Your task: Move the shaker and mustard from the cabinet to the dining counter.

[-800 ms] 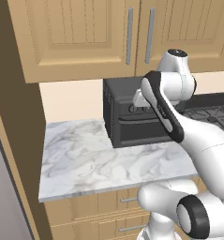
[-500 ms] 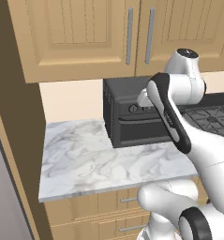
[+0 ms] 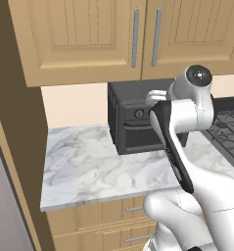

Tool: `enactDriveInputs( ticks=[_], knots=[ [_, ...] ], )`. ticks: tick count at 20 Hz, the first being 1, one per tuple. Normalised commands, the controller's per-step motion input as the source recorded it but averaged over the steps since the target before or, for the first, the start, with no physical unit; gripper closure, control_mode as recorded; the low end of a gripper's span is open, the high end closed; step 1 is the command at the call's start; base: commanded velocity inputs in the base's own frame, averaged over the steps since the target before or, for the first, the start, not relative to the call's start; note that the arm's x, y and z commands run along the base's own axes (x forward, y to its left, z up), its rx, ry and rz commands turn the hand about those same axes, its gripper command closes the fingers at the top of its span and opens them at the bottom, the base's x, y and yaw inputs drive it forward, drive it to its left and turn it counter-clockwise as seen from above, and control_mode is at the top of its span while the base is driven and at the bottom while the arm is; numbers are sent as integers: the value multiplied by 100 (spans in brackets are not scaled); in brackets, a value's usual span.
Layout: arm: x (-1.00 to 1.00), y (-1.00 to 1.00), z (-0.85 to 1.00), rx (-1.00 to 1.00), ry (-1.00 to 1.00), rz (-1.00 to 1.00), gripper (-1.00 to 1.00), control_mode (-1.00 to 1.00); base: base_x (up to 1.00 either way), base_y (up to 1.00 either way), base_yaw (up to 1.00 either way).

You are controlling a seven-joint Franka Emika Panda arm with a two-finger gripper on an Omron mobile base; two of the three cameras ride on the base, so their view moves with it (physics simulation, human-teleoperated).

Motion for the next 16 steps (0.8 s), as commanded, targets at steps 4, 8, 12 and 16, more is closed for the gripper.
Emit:
enactDriveInputs(
  ticks=[4,8,12,16],
  knots=[
    [35,-8,96,0,-10,-22,-100,-100,0,0,0],
    [30,-24,95,0,-10,-6,-100,-100,0,0,0],
    [31,-17,71,0,-5,0,-100,-100,0,0,0],
    [32,-3,42,0,-3,3,-100,-100,0,0,0]
  ],
)
